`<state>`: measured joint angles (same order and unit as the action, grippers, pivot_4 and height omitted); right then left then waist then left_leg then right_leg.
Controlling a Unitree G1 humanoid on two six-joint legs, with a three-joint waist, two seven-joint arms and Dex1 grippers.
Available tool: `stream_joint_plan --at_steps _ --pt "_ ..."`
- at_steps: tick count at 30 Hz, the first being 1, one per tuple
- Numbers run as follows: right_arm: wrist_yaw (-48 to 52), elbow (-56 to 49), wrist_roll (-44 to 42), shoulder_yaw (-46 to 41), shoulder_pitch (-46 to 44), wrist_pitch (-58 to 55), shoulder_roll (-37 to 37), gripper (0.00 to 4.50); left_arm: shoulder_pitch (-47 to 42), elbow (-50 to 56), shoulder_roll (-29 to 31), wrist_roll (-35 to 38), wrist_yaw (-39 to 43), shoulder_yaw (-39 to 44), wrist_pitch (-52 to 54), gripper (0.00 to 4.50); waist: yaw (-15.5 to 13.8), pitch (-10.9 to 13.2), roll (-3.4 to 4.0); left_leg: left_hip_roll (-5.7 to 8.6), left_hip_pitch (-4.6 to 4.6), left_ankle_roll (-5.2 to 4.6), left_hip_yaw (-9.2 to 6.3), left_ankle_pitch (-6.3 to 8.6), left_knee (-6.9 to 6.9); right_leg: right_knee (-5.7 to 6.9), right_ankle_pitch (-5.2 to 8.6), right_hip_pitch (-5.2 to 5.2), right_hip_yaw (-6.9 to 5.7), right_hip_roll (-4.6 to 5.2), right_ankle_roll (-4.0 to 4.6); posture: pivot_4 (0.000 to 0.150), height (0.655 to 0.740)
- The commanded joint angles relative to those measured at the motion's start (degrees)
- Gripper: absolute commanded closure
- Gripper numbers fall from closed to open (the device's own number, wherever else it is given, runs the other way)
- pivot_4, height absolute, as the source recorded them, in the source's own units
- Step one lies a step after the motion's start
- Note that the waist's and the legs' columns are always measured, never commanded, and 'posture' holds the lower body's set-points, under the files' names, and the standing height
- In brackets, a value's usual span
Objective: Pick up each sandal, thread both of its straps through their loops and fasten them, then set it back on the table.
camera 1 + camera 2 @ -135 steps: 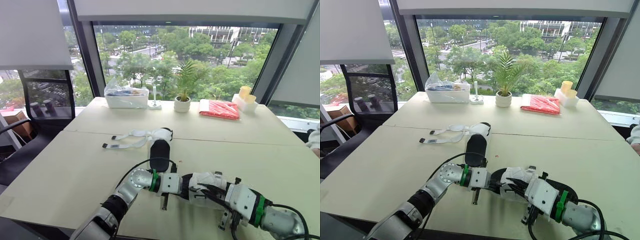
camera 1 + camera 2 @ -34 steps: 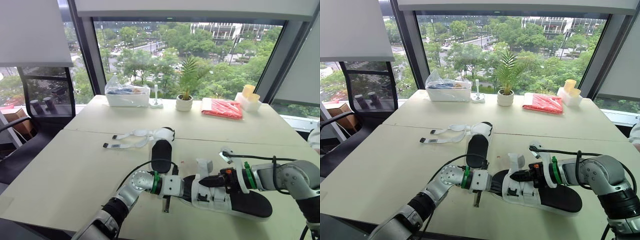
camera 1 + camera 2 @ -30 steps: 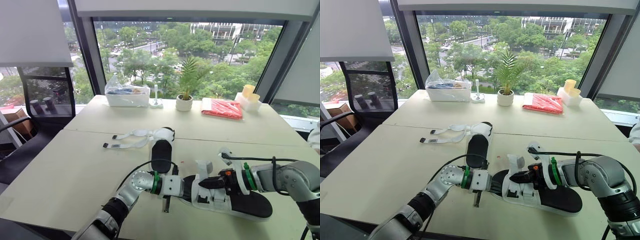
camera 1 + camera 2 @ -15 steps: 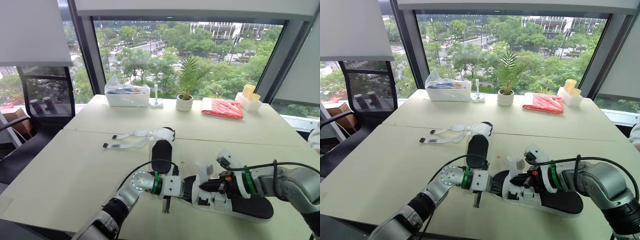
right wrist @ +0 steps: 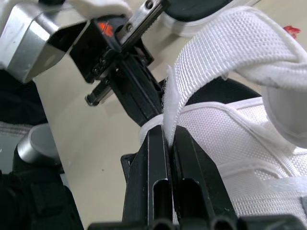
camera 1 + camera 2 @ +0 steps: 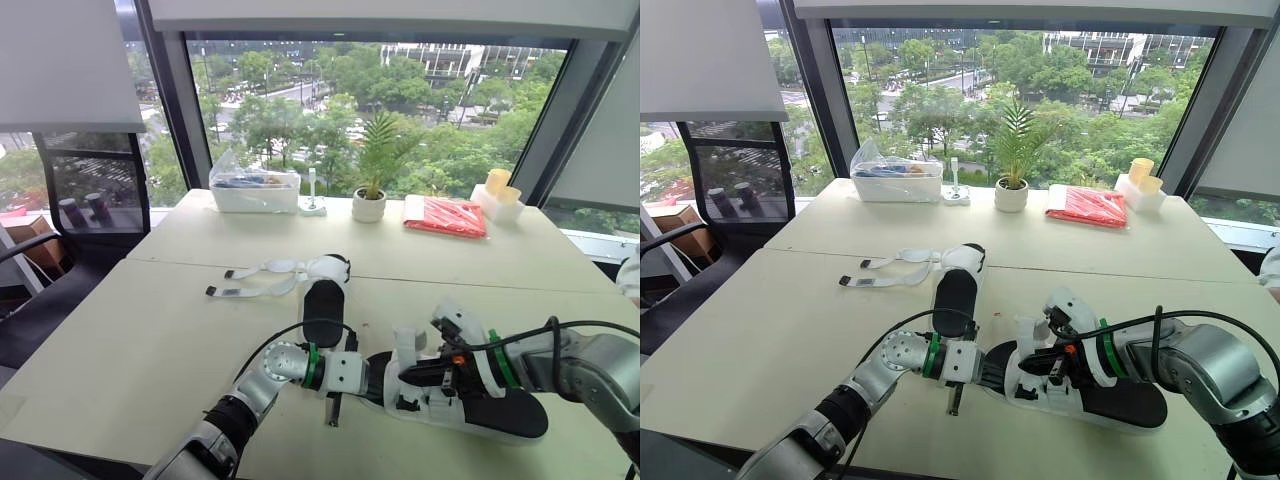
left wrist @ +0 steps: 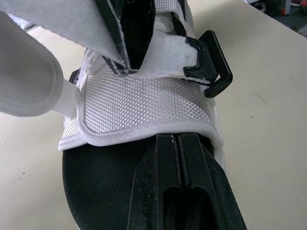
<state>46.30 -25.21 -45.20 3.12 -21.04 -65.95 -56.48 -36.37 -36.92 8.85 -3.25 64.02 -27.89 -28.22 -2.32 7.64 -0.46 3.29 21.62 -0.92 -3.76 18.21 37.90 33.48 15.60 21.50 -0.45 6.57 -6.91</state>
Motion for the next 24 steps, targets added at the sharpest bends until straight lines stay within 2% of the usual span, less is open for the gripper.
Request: stream_joint_plan --at_steps 1,15,24 --pt "2.49 -2.57 -0.38 1.57 0.24 -0.29 -0.78 4.46 3.16 -6.03 2.34 -5.94 1.18 -4.24 3.17 4.50 0.00 0.00 0.00 0.00 0.00 0.00 0.00 0.00 0.00 -0.01 0.00 0.00 0.00 0.00 0.00 0.150 0.7374" --pt "4.44 -2.94 2.64 5.70 -1.83 1.11 0.82 4.46 2.61 -5.77 2.58 -6.77 0.33 -4.53 2.10 4.50 0.05 0.00 -0.01 0.00 -0.01 -0.01 0.00 0.01 -0.01 -0.04 0.00 -0.02 -0.01 0.00 0.00 0.150 0.7374" --pt "10.93 0.09 7.37 8.05 -4.72 5.19 -2.96 4.46 1.53 -6.07 3.38 -7.34 0.00 -5.13 0.77 4.50 0.02 0.04 0.02 0.01 0.02 0.00 0.00 0.02 -0.09 -0.11 0.00 0.02 -0.02 0.00 0.00 0.150 0.7374"
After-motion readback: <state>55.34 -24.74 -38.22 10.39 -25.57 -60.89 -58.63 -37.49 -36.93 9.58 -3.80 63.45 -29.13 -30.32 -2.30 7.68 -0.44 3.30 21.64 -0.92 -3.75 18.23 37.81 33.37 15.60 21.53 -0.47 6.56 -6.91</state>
